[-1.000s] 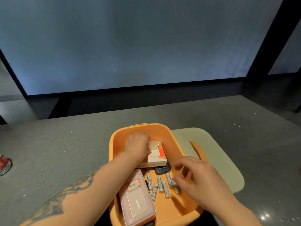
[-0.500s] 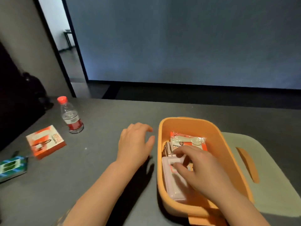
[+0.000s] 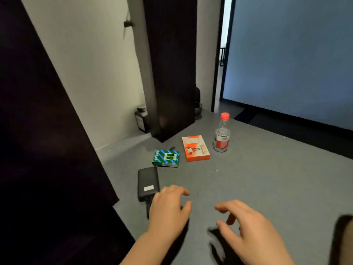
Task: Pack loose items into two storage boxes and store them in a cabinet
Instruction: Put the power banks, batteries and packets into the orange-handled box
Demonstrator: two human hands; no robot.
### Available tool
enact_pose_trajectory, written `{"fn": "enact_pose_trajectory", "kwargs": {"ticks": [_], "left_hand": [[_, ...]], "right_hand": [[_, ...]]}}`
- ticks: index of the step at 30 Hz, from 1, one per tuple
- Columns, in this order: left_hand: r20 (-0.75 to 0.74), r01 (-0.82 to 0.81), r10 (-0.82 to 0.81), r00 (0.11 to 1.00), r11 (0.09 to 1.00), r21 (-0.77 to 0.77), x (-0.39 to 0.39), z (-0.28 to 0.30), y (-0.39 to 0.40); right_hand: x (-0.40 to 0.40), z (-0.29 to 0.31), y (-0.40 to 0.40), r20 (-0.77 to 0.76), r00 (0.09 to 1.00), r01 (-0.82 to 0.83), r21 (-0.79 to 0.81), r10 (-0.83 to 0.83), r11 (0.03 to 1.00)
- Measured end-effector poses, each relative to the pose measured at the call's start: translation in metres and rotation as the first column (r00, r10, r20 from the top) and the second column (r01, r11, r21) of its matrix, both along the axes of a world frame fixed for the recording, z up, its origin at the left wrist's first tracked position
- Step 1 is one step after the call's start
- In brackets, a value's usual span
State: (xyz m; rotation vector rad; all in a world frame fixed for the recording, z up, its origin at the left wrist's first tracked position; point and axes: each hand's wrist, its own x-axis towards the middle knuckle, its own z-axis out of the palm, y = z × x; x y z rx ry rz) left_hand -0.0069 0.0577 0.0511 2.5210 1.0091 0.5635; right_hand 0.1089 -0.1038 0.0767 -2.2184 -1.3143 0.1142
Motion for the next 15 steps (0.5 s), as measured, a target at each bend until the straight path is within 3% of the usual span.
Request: {"fn": "enact_pose_trajectory", "kwargs": {"ticks": [7,15], "left_hand": [[-0.018,-0.202,0.202,0.979,0.978,-0.049,-0.046,-0.024,0.064],[-0.103,-0.271,0.255,0.961,0.943,-0.194,-0.018,-0.059,0.103]], "right_hand": [[-0.018,-0.011,0.072,-0.009,0.981,-0.196,-0.028,0.196,0.98],[0.008,-0.037,0.141,-0.068,0.997,-0.046,-0.113,0.039,0.993]]}}
